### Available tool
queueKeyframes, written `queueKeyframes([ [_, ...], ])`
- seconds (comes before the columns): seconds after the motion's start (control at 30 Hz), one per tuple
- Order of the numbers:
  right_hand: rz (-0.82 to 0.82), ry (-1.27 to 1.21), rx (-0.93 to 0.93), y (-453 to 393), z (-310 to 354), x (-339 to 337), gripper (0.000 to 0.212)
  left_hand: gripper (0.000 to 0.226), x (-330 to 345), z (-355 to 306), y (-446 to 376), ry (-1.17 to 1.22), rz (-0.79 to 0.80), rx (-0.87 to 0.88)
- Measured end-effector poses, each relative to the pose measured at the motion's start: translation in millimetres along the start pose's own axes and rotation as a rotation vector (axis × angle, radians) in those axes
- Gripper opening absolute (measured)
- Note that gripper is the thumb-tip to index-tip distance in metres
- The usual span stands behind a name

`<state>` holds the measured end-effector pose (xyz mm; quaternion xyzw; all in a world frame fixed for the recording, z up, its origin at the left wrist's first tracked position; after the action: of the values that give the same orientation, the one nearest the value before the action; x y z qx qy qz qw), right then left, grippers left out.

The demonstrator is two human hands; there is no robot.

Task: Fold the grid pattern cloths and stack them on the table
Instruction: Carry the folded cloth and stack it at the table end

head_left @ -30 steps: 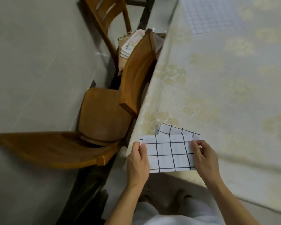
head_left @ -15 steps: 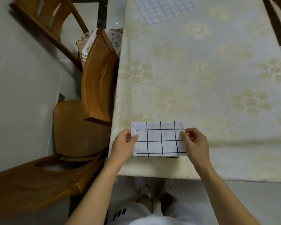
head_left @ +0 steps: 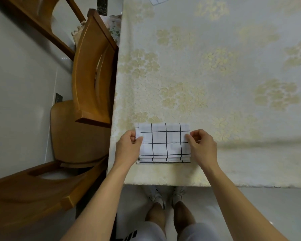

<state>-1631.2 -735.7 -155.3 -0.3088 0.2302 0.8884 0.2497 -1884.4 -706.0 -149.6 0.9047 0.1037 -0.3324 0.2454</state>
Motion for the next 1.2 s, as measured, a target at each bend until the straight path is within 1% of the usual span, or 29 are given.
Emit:
queueKeyframes([
  [0.1,0.013,0.023,-0.006,1,-3,3,0.011,0.005,-2,1,2,-0.034,-0.009,0.019],
  [0.2,0.013,0.034,-0.024,3,-5,5,0.012,0.007,-2,3,3,-0.07,-0.015,0.038],
  [0.23,0.016,0.039,-0.031,4,-5,6,0.013,0.008,-2,3,3,-0.089,-0.02,0.051],
  [0.3,0.022,0.069,-0.07,5,-5,5,0.014,0.02,-6,5,5,-0.161,-0.041,0.087],
  [0.33,0.009,0.113,-0.133,6,-4,3,0.015,0.026,-10,6,7,-0.225,-0.071,0.126],
  [0.37,-0.02,0.171,-0.238,7,-1,-2,0.017,0.03,-17,4,11,-0.299,-0.126,0.191],
  [0.43,-0.083,0.285,-0.512,15,7,-11,0.019,0.031,-28,-3,22,-0.416,-0.243,0.399],
  [0.47,-0.098,0.326,-0.635,20,10,-14,0.02,0.029,-30,-5,29,-0.445,-0.261,0.517],
  [0.53,-0.082,0.391,-0.82,32,12,-17,0.024,0.03,-21,-2,45,-0.5,-0.187,0.714],
  [0.57,-0.05,0.42,-0.885,38,10,-15,0.027,0.033,-14,4,52,-0.527,-0.122,0.78],
  [0.63,0.034,0.474,-0.956,49,2,-9,0.036,0.039,1,17,64,-0.575,-0.028,0.864],
  [0.73,0.103,0.501,-0.971,55,-10,-1,0.051,0.046,15,29,72,-0.649,0.009,0.91],
  [0.83,0.158,0.532,-0.953,55,-21,6,0.057,0.051,23,36,72,-0.694,0.039,0.903],
  [0.93,0.195,0.57,-0.946,59,-30,9,0.055,0.054,26,39,75,-0.698,0.063,0.878],
  [1.07,0.195,0.566,-0.952,67,-34,6,0.05,0.057,25,40,82,-0.717,0.076,0.862],
  [1.2,0.175,0.554,-0.912,69,-32,-7,0.051,0.055,14,27,89,-0.673,0.016,0.828],
])
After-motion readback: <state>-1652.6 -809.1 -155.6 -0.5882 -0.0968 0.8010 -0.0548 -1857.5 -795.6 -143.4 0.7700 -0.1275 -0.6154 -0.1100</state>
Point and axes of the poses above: each hand's wrist, its own y-axis away from the middle knuckle, its own x-axis out of the palm, z = x × y, the point moved 5 cm from there along -y, towards the middle knuckle, and after that the axes turned 13 degrees about -z, right-handed, at the moved point
